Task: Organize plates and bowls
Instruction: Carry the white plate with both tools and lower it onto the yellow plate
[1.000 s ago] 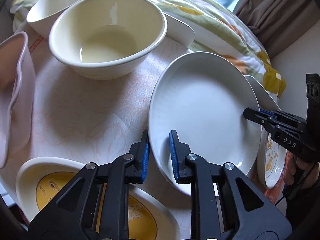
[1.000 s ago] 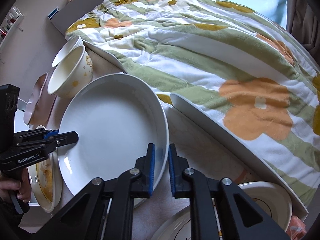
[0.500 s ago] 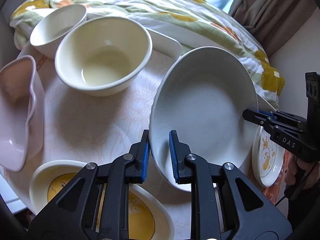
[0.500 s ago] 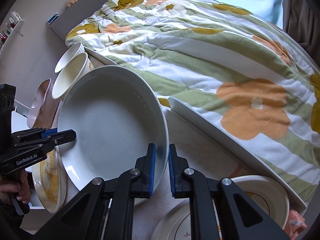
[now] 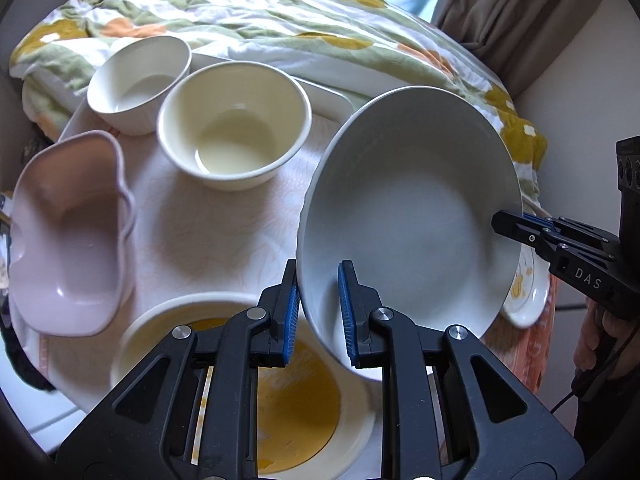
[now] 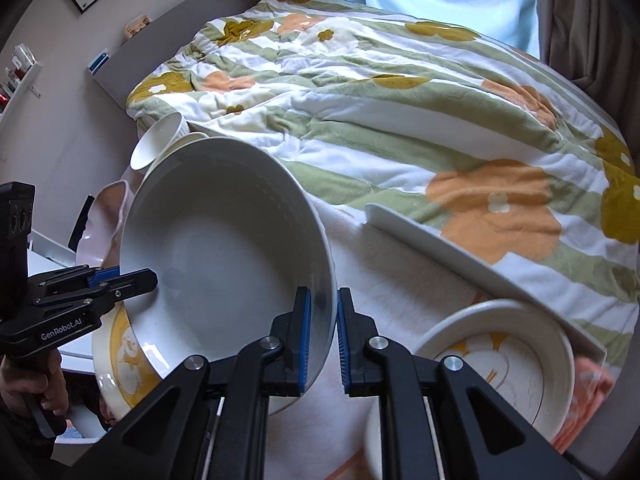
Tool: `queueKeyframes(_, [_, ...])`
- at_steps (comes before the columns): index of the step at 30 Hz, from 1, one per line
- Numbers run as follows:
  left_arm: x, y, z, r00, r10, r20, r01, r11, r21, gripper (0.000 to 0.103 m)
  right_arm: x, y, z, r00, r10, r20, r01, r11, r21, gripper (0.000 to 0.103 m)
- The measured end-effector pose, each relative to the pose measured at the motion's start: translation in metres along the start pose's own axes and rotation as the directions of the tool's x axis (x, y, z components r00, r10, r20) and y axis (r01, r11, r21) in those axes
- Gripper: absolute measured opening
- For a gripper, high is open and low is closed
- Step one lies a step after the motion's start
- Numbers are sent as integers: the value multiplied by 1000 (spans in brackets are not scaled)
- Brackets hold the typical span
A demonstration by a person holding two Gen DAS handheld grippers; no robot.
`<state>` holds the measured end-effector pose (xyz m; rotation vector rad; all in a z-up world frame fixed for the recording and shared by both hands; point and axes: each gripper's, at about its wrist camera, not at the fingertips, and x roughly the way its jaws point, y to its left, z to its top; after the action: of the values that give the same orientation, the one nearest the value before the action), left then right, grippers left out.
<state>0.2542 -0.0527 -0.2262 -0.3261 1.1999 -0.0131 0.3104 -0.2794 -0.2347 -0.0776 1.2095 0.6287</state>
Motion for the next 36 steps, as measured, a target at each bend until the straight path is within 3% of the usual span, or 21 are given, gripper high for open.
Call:
queueKeyframes(8, [-39, 49, -39, 996, -50, -78, 60, 989, 138, 17, -20, 64, -51, 999, -44, 9, 42, 985, 167, 12])
queueKeyframes(18, [-44, 110, -66, 987, -48, -155, 81, 972, 220, 17, 5, 128, -102, 999, -45, -26, 51, 942, 332, 12])
queueKeyframes(36, [-10, 115, -73, 973, -44, -226, 100, 965, 241, 17, 24, 143, -119, 991, -94, -94, 122, 921, 369, 12])
